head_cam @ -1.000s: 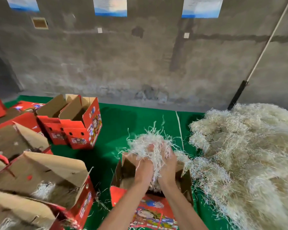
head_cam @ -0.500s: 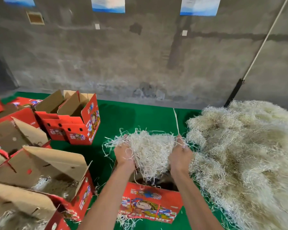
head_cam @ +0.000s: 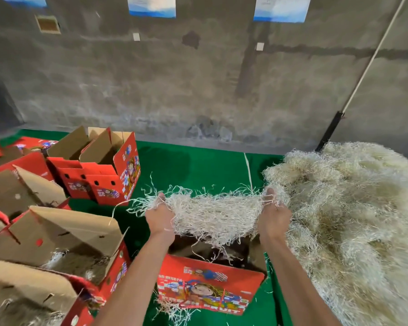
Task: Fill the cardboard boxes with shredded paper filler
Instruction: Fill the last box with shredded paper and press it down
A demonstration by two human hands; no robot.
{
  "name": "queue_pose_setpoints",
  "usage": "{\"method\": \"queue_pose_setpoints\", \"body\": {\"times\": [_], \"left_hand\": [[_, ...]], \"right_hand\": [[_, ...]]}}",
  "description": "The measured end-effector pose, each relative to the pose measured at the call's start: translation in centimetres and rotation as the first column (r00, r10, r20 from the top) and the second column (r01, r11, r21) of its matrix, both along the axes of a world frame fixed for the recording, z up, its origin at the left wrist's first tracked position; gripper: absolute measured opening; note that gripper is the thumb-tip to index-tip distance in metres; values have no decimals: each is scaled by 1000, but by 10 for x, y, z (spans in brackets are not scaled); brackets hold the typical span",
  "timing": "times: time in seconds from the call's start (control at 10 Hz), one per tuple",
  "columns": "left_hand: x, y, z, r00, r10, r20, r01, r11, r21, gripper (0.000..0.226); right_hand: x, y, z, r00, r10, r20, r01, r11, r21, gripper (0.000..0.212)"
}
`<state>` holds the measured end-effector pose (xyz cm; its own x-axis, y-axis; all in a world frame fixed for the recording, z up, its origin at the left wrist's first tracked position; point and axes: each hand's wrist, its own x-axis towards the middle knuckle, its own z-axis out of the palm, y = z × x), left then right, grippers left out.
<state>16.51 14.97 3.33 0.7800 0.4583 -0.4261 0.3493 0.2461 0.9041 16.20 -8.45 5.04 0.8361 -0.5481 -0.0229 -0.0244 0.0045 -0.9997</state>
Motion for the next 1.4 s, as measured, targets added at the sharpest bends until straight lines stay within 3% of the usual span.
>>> {"method": "queue_pose_setpoints", "body": {"times": [0.1,0.2,0.3,0.4,0.5,0.6,0.7,0.8,0.9,1.0,1.1,1.2,1.3,1.4], "left_hand": [[-8,-7,-1,1000,-7,27,3,990,143,26],[-10,-25,-5,983,-183,31,183,983,-3,35],[-16,-25,6,953,-296,60,301,942,-148,71],[-15,-12,6,953,-285,103,271,953,133,29],[-21,-9,-2,975,-195,103,138,905,401,34],[-32,-17,14,919,-227,321,189,971,144,71],[-27,-34,28,874,-429,229,482,830,-283,107],[-28,-46,35,939,-305,156,335,914,-227,63],[-15,-49,28,973,83,216,-3,938,-347,35],[-22,-60,25,951,99,294,-29,971,-236,38],[-19,-74,16,974,140,176,-46,889,-455,66],[2,-73,17,921,343,185,-146,745,-651,71],[-17,-57,41,992,124,-11,-83,724,685,43],[6,-23,37,997,-73,16,67,971,230,47]], "right_hand": [[-3,7,-1,1000,-11,0,11,1000,9,57],[0,20,2,988,155,-30,-153,987,47,64],[3,21,24,949,306,-74,-306,952,10,67],[11,13,44,864,493,-100,-477,866,148,104],[19,6,57,859,496,-128,-479,866,140,111],[21,14,59,846,514,-143,-523,852,-32,117],[19,34,55,802,586,-112,-596,796,-107,117],[15,40,44,815,579,-33,-579,812,-70,88],[-1,40,22,927,344,147,-338,939,-69,53],[-16,52,8,957,269,111,-258,961,-103,57],[-17,66,13,957,270,104,-261,961,-93,53],[-11,74,12,959,245,146,-217,959,-180,46],[-9,74,10,950,270,159,-246,957,-156,38],[1,39,15,964,186,192,-159,976,-149,42]]}}
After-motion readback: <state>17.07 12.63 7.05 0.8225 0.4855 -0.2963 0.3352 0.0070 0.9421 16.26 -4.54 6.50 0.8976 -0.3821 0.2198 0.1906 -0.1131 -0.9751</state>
